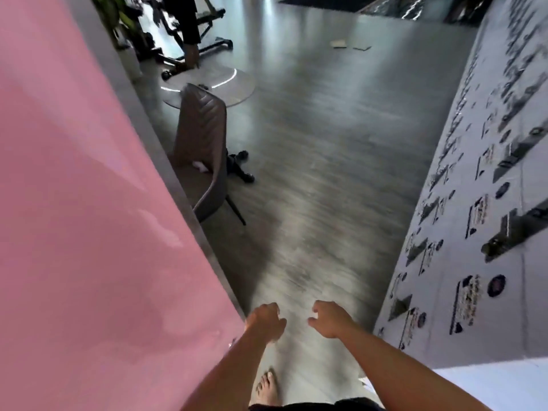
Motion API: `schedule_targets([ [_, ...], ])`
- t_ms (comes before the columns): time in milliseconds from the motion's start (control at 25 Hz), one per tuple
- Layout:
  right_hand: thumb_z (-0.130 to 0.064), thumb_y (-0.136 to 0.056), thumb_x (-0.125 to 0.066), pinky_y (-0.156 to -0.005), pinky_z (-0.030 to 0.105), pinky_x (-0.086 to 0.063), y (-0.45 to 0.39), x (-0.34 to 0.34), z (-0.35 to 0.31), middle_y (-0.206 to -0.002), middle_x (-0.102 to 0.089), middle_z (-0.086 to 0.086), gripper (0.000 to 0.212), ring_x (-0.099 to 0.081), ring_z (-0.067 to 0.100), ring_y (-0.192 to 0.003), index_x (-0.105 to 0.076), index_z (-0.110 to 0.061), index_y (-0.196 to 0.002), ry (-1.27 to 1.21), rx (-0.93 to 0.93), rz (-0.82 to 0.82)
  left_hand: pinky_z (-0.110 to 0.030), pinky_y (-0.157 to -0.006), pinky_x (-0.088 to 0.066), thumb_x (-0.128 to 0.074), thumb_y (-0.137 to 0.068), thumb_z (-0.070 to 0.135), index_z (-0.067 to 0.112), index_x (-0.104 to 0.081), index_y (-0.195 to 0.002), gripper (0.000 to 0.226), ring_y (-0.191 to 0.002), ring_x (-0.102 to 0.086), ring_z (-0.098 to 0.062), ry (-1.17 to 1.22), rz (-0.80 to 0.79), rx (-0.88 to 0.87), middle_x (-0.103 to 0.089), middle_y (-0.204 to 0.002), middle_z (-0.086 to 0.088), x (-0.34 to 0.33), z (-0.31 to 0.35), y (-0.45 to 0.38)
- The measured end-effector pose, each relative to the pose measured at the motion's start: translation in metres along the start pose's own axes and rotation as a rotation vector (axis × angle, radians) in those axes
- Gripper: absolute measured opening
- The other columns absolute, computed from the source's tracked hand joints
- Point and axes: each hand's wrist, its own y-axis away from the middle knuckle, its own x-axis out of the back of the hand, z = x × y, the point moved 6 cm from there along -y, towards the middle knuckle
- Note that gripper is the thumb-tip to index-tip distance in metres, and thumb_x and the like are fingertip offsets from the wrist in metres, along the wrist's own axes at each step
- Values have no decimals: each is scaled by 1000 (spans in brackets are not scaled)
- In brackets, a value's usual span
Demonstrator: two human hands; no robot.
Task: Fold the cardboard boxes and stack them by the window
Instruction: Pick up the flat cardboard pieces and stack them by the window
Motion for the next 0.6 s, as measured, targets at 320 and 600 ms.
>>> schedule_targets([
  [320,-45,-95,-56,-93,27,-43,-112,87,5,-135,-60,4,47,-56,24,-123,-55,-16,-131,-127,-49,-6,-36,-101,-45,-49,-98,45,19,-52,-136,46,-126,-53,-27,-120,-33,-116,-56,-137,-7,89,59,-131],
  [600,-46,-95,-56,-97,32,-46,-238,230,7,-138,-56,8,52,-56,27,-123,-53,-15,-136,-81,77,-31,-36,-98,-49,-49,-97,41,16,-55,-130,41,-121,-57,-27,-77,-21,-12,-58,-134,-8,193,121,-259],
])
